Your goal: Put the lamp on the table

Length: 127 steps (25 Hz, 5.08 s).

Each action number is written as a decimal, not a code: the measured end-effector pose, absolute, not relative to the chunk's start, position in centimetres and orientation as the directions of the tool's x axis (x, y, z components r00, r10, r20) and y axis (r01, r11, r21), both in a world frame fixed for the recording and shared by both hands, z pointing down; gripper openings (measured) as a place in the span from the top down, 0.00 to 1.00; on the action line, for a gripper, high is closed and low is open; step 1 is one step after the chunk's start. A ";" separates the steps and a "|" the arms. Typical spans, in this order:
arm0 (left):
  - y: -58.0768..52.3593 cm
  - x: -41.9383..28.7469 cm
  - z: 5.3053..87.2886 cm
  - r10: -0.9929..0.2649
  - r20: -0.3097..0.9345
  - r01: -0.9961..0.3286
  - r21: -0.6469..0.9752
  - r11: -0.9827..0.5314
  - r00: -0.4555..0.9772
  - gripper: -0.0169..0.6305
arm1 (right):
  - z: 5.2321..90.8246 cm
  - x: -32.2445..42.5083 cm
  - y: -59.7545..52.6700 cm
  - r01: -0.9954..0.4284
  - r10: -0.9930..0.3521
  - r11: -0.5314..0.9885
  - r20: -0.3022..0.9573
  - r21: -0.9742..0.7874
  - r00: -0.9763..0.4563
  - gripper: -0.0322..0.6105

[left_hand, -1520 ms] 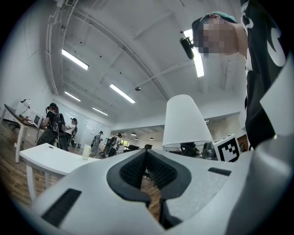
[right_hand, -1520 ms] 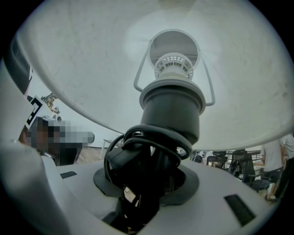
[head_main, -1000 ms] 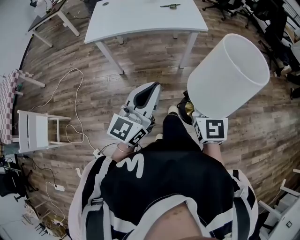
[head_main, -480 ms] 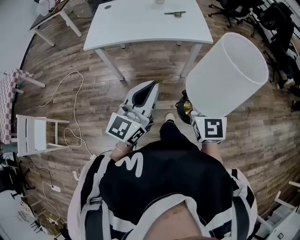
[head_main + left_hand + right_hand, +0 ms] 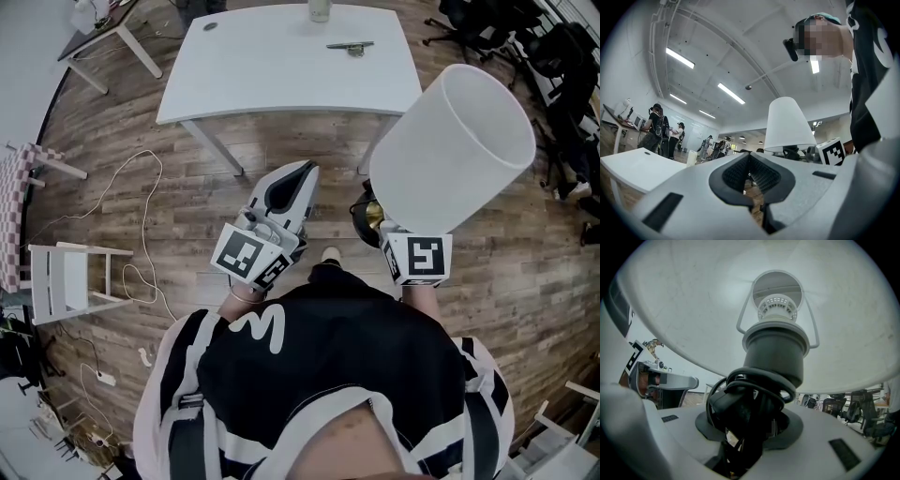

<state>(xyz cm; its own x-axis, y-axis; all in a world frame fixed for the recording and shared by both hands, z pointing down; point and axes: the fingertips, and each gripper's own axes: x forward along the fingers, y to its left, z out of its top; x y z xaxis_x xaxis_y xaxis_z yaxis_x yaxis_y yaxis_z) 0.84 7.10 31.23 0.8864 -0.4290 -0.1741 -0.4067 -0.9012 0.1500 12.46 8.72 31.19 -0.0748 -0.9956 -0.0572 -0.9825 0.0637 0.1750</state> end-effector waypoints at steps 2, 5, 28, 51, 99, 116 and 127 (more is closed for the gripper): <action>5.8 1.8 31.3 -0.434 -0.170 -0.410 0.157 -0.898 0.885 0.97 | 31.2 13.4 7.4 -0.983 -0.995 0.071 -0.055 0.172 -0.082 0.69; 4.0 3.2 31.5 -0.442 -0.172 -0.416 0.171 -0.893 0.880 0.97 | 31.4 14.6 5.6 -0.981 -0.994 0.084 -0.053 0.173 -0.094 0.69; -0.4 6.7 32.1 -0.510 -0.157 -0.487 0.164 -0.858 0.846 0.97 | 32.4 17.7 0.4 -0.972 -0.983 0.169 -0.050 0.167 -0.179 0.69; -11.3 6.0 32.5 -0.481 -0.158 -0.459 0.156 -0.874 0.862 0.97 | 32.3 16.6 -10.8 -0.969 -0.982 0.172 -0.047 0.179 -0.183 0.69; -37.1 5.9 32.7 -0.451 -0.150 -0.422 0.190 -0.886 0.880 0.97 | 32.6 15.7 -36.0 -0.972 -0.986 0.156 -0.027 0.178 -0.164 0.69; -39.5 1.8 35.1 -0.564 -0.086 -0.538 0.212 -0.816 0.821 0.97 | 34.0 12.7 -42.3 -0.949 -0.963 0.256 -0.032 0.186 -0.266 0.69; -40.6 -2.2 37.2 -0.654 -0.033 -0.631 0.231 -0.740 0.756 0.97 | 36.9 10.2 -47.2 -0.928 -0.946 0.311 -0.023 0.204 -0.322 0.69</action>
<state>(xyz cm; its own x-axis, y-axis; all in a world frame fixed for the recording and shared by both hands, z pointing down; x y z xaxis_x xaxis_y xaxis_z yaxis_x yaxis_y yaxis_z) -2.20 -40.59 37.21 0.7556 -0.6542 -0.0326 -0.6312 -0.7405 0.2307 10.21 -47.25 36.90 -0.3220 -0.9464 -0.0231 -0.9283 0.3109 0.2041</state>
